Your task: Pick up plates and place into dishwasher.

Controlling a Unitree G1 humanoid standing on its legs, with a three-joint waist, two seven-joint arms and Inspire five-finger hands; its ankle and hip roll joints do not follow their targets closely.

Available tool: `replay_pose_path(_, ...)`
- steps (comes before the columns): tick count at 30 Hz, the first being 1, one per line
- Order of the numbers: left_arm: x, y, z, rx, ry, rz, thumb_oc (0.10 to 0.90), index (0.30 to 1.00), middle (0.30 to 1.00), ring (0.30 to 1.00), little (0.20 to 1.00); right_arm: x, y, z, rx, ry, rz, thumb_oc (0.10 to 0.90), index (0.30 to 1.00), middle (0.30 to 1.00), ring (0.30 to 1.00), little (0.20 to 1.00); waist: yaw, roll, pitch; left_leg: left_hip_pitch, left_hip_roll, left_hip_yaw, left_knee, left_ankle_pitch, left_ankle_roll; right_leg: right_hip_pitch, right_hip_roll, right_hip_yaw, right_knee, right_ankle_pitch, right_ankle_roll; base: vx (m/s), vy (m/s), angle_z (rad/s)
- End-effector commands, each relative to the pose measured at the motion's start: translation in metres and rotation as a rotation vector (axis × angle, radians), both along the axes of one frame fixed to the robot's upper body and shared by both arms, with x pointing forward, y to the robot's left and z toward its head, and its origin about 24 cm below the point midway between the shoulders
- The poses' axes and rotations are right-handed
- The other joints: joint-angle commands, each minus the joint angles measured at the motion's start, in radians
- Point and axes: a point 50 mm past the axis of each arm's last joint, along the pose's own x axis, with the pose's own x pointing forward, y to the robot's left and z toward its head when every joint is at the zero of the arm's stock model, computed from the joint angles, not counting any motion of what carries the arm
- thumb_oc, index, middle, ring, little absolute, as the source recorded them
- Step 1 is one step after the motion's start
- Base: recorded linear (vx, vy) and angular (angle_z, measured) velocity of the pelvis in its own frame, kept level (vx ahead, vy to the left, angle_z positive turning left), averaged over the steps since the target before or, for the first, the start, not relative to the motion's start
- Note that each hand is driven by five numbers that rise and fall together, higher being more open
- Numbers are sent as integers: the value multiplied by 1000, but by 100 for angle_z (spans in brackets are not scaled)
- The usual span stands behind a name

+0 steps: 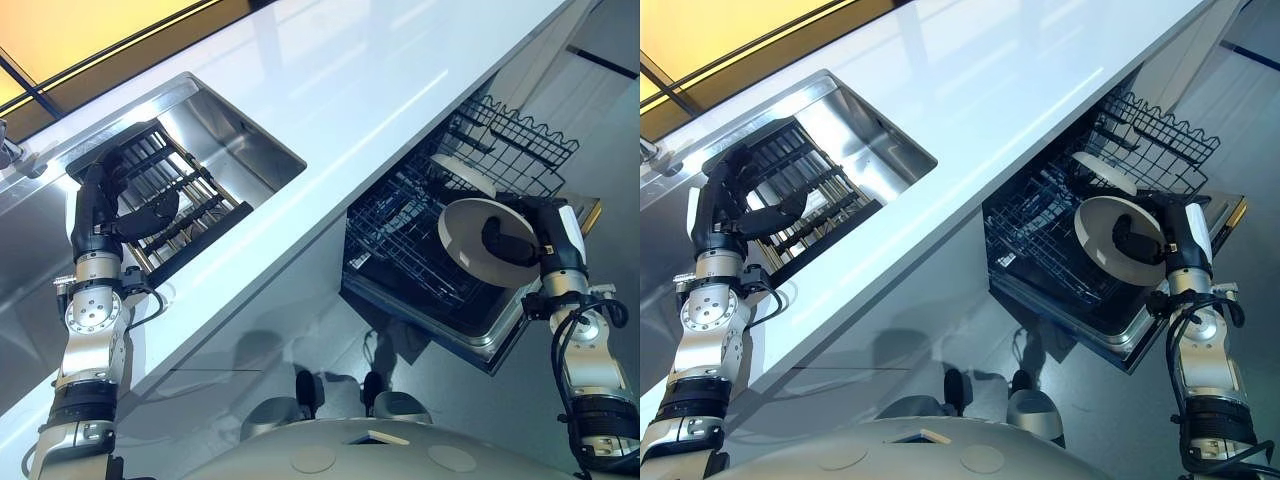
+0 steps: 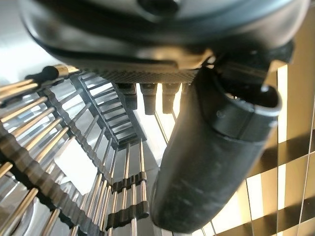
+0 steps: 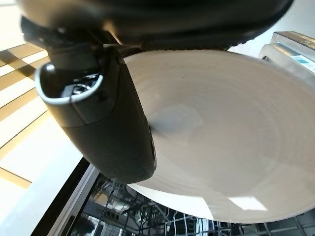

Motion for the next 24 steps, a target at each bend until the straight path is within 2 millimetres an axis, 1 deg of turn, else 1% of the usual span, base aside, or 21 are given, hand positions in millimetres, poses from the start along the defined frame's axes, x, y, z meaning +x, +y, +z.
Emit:
replay_pose_path(1, 7, 16, 37, 68, -188, 56, 800, 900, 900, 900, 900, 23, 20, 72, -157, -312, 146, 100, 300, 300, 300, 200, 22, 18, -56, 10, 9, 21, 5, -110, -33, -63, 43, -35, 155, -170, 21, 0, 0, 0)
replay_pose_path(5, 9, 8, 31, 43, -194, 44, 800, 900, 900, 900, 900, 29, 36, 58, -129, -272, 152, 100, 300, 300, 300, 200, 32, 24, -56, 5, 5, 10, 5, -106, -33, -63, 43, -34, 152, -167, 19, -1, 8, 1)
replay_pose_path(14, 10, -15, 19, 1, -190, -21, 800, 900, 900, 900, 900, 34, 63, 11, -33, -155, 67, 100, 300, 300, 300, 200, 59, 37, -53, -1, -3, -14, 9, -98, -31, -63, 38, -37, 158, -167, 13, 6, 31, 5)
replay_pose_path(18, 12, -29, 17, -83, -218, -100, 800, 900, 900, 900, 900, 37, 64, -11, -27, -75, -25, 100, 300, 300, 300, 200, 72, 45, -50, -4, -9, -25, 10, -94, -31, -63, 35, -35, 158, -164, 10, 5, 53, 11)
replay_pose_path(21, 16, -40, 18, -58, -217, -142, 800, 900, 900, 900, 900, 39, 59, -26, -12, 3, -97, 100, 300, 300, 300, 200, 82, 51, -48, -3, -12, -32, 9, -93, -33, -59, 34, -37, 154, -161, 9, 10, 39, 9)
replay_pose_path(22, 18, -46, 20, -29, -212, -163, 800, 900, 900, 900, 900, 41, 58, -31, 13, 37, -123, 476, 622, 622, 622, 576, 87, 53, -47, -3, -12, -36, 9, -92, -32, -58, 32, -37, 154, -160, 8, 12, 37, 17)
replay_pose_path(23, 19, -48, 21, -10, -207, -176, 800, 900, 900, 900, 900, 42, 58, -34, 30, 47, -138, 737, 846, 846, 846, 837, 91, 55, -46, -2, -13, -37, 8, -91, -33, -56, 31, -39, 153, -158, 8, 10, 29, 18)
replay_pose_path(24, 20, -50, 22, 9, -199, -197, 800, 900, 900, 900, 900, 42, 56, -36, 35, 56, -161, 800, 900, 900, 900, 900, 95, 56, -45, -2, -14, -39, 9, -92, -32, -55, 30, -40, 153, -157, 8, 11, 28, 14)
